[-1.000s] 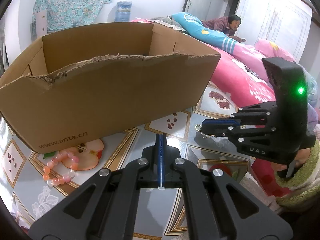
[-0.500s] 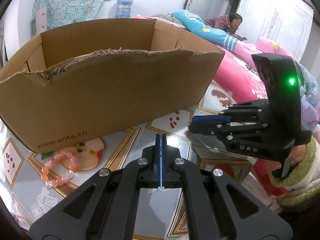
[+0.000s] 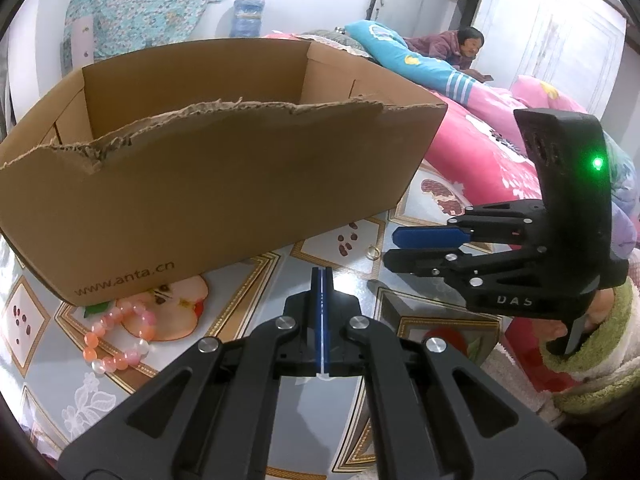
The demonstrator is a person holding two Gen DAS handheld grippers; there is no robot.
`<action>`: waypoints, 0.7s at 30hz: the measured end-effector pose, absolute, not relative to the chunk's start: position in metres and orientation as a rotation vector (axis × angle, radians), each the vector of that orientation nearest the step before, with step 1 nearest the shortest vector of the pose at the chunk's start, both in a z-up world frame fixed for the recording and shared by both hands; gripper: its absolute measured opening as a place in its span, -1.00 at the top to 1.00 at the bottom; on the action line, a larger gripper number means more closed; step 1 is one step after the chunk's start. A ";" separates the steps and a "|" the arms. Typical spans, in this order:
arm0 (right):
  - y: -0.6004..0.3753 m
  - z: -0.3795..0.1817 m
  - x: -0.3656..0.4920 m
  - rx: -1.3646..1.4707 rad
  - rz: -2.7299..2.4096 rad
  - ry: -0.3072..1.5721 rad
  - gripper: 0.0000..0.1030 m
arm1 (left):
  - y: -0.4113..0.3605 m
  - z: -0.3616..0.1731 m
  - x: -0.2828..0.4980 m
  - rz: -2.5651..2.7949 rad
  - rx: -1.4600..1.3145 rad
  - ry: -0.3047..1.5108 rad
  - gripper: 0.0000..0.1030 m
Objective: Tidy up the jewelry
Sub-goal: 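Lift the gold hoop with the right gripper while the left gripper holds the studs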
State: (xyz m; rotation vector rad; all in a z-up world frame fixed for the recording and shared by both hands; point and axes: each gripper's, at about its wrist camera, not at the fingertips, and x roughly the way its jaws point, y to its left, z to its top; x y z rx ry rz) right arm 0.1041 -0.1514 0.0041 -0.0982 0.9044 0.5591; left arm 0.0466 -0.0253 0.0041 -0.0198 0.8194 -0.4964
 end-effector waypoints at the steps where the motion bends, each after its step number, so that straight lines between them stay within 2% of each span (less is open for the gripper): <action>1: -0.149 0.003 0.104 -0.098 0.559 0.906 0.55 | -0.025 0.004 0.046 -0.497 -0.020 0.819 1.00; 6: -0.139 -0.003 0.105 -0.084 0.588 0.925 0.46 | -0.025 0.004 0.045 -0.491 -0.019 0.822 1.00; 14: -0.137 0.004 0.100 -0.086 0.615 0.903 0.46 | -0.021 0.004 0.045 -0.484 -0.024 0.821 1.00; 21: -0.135 0.005 0.106 -0.215 0.611 0.860 0.46 | -0.020 0.003 0.045 -0.485 -0.021 0.821 1.00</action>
